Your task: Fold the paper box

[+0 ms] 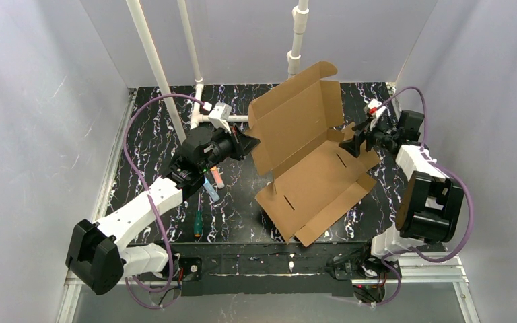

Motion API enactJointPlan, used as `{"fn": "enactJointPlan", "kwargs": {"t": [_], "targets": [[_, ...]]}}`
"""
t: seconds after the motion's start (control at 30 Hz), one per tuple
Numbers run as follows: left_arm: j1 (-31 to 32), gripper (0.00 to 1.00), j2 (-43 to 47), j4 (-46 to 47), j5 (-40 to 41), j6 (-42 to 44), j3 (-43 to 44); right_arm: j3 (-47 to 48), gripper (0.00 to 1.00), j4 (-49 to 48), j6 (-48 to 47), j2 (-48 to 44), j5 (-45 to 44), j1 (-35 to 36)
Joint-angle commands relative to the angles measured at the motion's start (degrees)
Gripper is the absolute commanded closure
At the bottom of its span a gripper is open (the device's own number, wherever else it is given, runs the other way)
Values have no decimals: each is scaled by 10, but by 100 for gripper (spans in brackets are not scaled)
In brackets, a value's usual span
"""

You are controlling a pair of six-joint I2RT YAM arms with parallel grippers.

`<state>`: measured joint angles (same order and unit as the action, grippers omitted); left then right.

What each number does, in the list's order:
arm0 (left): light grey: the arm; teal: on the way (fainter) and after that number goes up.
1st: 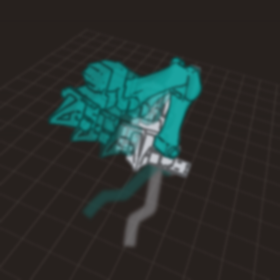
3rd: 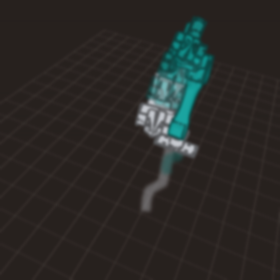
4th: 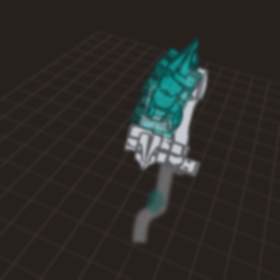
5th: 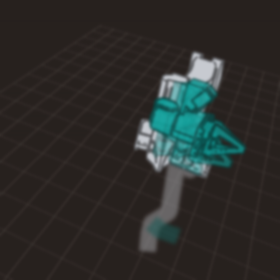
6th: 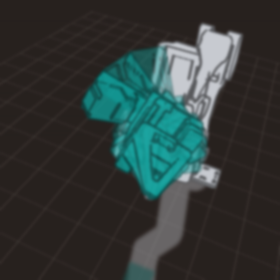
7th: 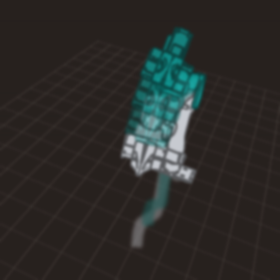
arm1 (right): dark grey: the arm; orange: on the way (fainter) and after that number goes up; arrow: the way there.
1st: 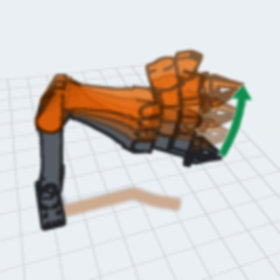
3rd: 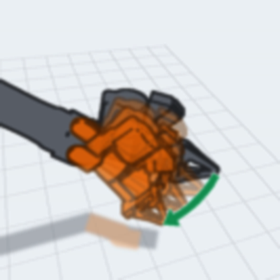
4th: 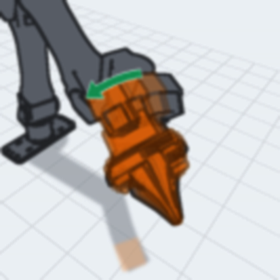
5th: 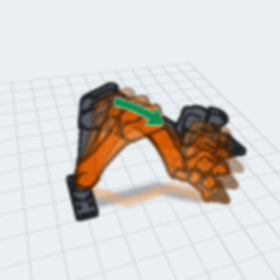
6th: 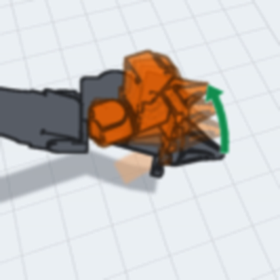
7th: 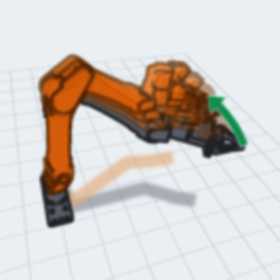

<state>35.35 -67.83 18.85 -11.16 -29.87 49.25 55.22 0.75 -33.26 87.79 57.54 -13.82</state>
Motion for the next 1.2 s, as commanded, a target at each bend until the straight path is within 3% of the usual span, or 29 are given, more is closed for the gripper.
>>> {"fn": "enactJointPlan", "kwargs": {"t": [0.0, 0.1, 0.23, 0.4, 0.43, 0.5, 0.77, 0.87, 0.93, 1.17], "targets": [[-3, 100, 8, 21, -4, -22, 21, 31, 5, 11, -44, 26, 0, 16], [-3, 100, 7, 20, -6, -27, 22, 56, 12, 35, -69, 51, 1, 33], [-3, 100, 9, 21, -5, -33, 20, 80, 37, 60, -86, 84, -9, 59], [-4, 100, 15, 20, -12, -44, 15, 95, 92, 98, -131, 97, 6, 62], [-4, 100, 17, 20, -16, -47, 13, 95, 99, 106, -143, 95, 7, 61], [-8, 91, 21, 21, -34, -53, 10, 89, 99, 118, -170, 86, 13, 61], [-82, 22, 32, 16, -194, -98, 22, 32, 99, 77, -193, 27, 53, 51], [-126, 6, 9, 12, -279, -110, 61, 7, 99, 60, -206, 8, 58, 51], [-149, 2, -16, 7, -337, -127, 95, 1, 99, 63, -216, 2, 60, 51], [-164, 4, -121, -52, -471, -136, 210, 20, 99, 141, -287, 9, 91, 51]]}}
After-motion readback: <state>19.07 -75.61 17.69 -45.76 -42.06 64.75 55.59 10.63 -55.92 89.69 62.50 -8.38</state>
